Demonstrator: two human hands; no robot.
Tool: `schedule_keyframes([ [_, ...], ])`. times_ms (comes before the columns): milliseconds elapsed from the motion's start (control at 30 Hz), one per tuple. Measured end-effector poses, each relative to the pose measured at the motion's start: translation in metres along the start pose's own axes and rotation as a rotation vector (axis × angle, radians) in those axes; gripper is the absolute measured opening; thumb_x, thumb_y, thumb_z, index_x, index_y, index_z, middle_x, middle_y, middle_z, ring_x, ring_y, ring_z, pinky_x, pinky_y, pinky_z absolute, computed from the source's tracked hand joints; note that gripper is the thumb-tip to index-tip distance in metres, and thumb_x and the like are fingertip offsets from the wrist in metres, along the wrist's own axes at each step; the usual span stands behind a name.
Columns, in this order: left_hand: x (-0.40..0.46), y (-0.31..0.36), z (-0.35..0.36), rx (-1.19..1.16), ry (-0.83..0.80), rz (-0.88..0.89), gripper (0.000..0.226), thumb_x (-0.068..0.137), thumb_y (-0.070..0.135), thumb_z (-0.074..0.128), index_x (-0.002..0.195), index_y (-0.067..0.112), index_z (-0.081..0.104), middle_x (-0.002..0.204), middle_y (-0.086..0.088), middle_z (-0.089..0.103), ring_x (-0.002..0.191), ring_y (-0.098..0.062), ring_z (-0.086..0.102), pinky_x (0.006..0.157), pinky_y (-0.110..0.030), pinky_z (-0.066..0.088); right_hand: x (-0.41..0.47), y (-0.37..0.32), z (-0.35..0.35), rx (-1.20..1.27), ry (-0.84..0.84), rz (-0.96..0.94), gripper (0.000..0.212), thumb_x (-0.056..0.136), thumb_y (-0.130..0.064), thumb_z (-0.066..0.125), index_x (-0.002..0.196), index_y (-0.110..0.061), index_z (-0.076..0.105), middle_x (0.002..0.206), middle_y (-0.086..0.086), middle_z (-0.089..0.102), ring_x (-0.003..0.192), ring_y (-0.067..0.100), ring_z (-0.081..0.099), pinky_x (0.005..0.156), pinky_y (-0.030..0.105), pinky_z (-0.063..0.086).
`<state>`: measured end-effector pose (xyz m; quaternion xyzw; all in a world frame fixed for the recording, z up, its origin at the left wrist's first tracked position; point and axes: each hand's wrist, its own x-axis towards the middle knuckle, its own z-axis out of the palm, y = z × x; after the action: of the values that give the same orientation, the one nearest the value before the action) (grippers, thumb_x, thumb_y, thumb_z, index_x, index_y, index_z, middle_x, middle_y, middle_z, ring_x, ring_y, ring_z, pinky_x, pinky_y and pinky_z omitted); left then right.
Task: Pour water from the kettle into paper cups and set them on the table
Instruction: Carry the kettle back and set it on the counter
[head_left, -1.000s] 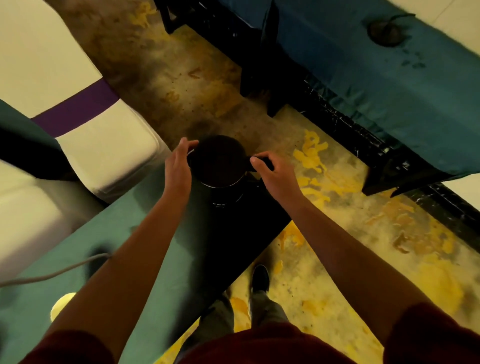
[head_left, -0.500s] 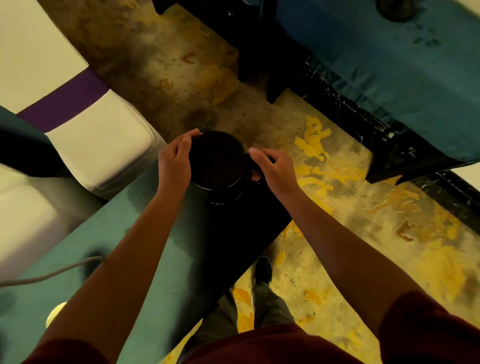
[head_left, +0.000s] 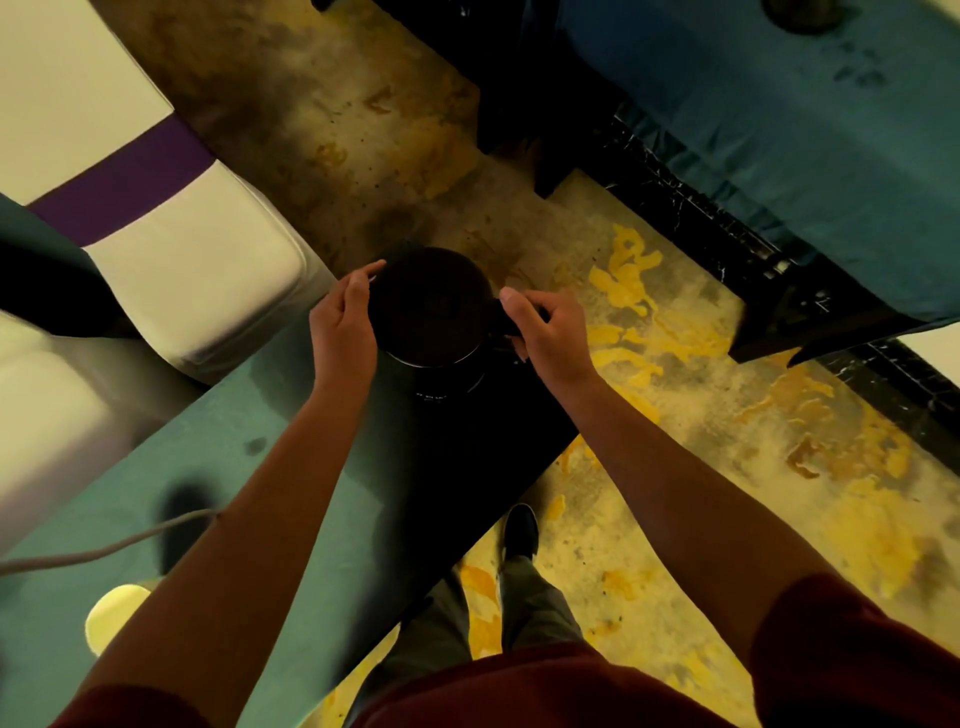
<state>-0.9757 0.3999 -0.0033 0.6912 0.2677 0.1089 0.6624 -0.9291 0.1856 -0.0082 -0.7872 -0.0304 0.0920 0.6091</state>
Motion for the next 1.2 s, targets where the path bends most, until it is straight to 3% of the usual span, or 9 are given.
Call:
schedule_keyframes([
  [200,0.002,0.003,0.002,-0.052,-0.004,-0.032,0.034,0.098,0.031,0.044,0.097,0.037,0.077,0.105,0.004,0.076,0.107,-0.012,0.068,0.094,-0.029,0.053,-0.007,0.000,0.007,0.062,0.038,0.074,0.053,0.090,-0.043,0.066,0.050,-0.017,0.042,0.052,0.003,0.031,0.052,0.025,0.033,0.049,0.051,0.031],
  [333,0.002,0.015,0.002,-0.062,-0.011,-0.071,0.035,0.096,0.033,0.044,0.095,0.036,0.078,0.099,0.007,0.077,0.101,-0.010,0.070,0.079,-0.020,0.055,-0.007,-0.006,0.010,0.138,0.115,0.135,0.066,0.083,-0.049,0.068,0.071,0.015,0.057,0.062,0.015,0.046,0.061,0.028,0.047,0.053,0.051,0.039],
  [500,-0.011,0.042,0.005,-0.046,-0.032,-0.022,0.035,0.096,0.035,0.043,0.102,0.033,0.077,0.097,0.010,0.076,0.097,-0.006,0.069,0.075,-0.017,0.053,-0.016,-0.036,-0.011,0.149,0.157,0.066,0.062,0.084,-0.046,0.068,0.064,0.010,0.053,0.056,0.018,0.042,0.054,0.029,0.043,0.047,0.050,0.034],
  [600,-0.027,0.069,0.011,-0.068,-0.070,0.045,0.036,0.100,0.032,0.041,0.111,0.024,0.075,0.102,0.005,0.075,0.099,-0.008,0.068,0.080,-0.023,0.055,-0.026,-0.063,-0.027,0.174,0.190,0.027,0.068,0.081,-0.048,0.067,0.073,0.018,0.056,0.060,0.035,0.045,0.060,0.030,0.047,0.052,0.048,0.037],
  [700,-0.047,0.098,0.021,-0.139,-0.115,0.135,0.036,0.102,0.027,0.041,0.115,0.017,0.073,0.106,-0.001,0.075,0.101,-0.011,0.069,0.081,-0.022,0.055,-0.039,-0.088,-0.051,0.193,0.216,0.001,0.050,0.080,-0.050,0.066,0.058,-0.006,0.064,0.057,0.020,0.046,0.057,0.029,0.047,0.056,0.042,0.036],
  [867,-0.080,0.142,0.047,-0.225,-0.141,0.235,0.033,0.100,0.025,0.045,0.098,0.030,0.078,0.097,0.004,0.077,0.097,-0.011,0.071,0.079,-0.021,0.054,-0.065,-0.123,-0.098,0.235,0.236,-0.049,0.043,0.079,-0.050,0.066,0.058,-0.013,0.069,0.060,0.017,0.056,0.047,0.020,0.048,0.051,0.030,0.036],
  [933,-0.090,0.156,0.064,-0.276,-0.164,0.247,0.033,0.099,0.024,0.046,0.097,0.028,0.079,0.100,-0.001,0.077,0.101,-0.017,0.071,0.086,-0.030,0.055,-0.076,-0.135,-0.118,0.278,0.245,-0.058,0.038,0.077,-0.050,0.067,0.055,-0.019,0.069,0.062,0.021,0.056,0.045,0.016,0.044,0.051,0.027,0.034],
  [1000,-0.099,0.168,0.082,-0.340,-0.213,0.249,0.032,0.098,0.023,0.047,0.100,0.021,0.078,0.108,-0.011,0.075,0.107,-0.028,0.069,0.095,-0.040,0.053,-0.087,-0.143,-0.140,0.317,0.240,-0.067,0.041,0.077,-0.048,0.067,0.051,-0.018,0.062,0.059,0.019,0.052,0.041,0.015,0.039,0.049,0.027,0.030],
  [1200,-0.127,0.195,0.126,-0.323,-0.317,0.271,0.033,0.098,0.028,0.045,0.105,0.021,0.076,0.105,-0.008,0.076,0.102,-0.025,0.071,0.084,-0.033,0.056,-0.104,-0.150,-0.193,0.420,0.287,-0.049,0.040,0.086,-0.036,0.064,0.055,-0.011,0.059,0.046,0.003,0.042,0.035,0.014,0.032,0.045,0.025,0.026],
])
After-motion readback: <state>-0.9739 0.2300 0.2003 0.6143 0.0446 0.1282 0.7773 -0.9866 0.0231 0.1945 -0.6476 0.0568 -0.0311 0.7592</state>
